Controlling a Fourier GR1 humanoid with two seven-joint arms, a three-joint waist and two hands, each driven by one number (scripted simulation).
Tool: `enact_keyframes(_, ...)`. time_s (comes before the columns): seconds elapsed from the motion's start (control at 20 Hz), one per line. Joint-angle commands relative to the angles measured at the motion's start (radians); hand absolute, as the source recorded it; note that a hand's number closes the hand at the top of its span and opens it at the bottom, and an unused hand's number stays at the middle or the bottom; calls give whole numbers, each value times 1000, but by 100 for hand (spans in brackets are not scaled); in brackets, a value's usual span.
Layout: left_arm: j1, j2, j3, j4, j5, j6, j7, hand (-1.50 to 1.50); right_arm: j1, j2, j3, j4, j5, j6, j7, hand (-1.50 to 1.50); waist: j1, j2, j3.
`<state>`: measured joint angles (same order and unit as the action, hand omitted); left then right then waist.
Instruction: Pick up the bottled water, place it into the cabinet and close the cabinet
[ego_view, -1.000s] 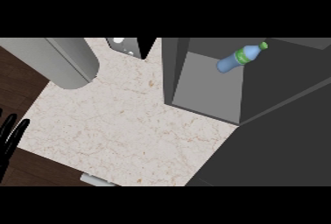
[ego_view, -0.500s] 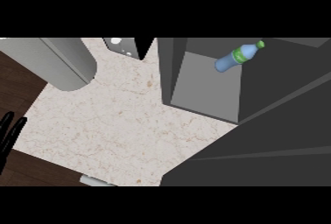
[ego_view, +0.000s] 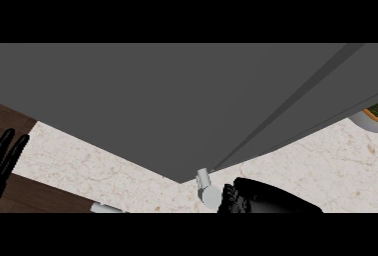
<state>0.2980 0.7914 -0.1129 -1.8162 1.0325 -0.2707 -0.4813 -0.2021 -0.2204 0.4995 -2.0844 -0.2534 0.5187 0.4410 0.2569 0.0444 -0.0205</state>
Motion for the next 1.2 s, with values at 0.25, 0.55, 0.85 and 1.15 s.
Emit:
enact_keyframes(0.25, -6, 3, 27, 29, 18, -11, -1, -150, -382, 215, -73, 386, 40, -178, 185, 150, -33, -6, 10)
enact_keyframes(0.55, 21, -3, 38, 74, 12, -42, -18, -150, -625, 219, -165, 619, 93, -363, 118, 150, -46, -8, 13)
enact_keyframes(0.85, 37, -18, 41, 40, 9, -38, -31, -150, -792, 220, -247, 858, 119, -546, 37, 150, -58, -8, 16)
enact_keyframes(1.15, 50, -11, 67, 58, 12, -56, -39, -150, -853, 220, -266, 990, 69, -654, -30, 150, -68, -4, 17)
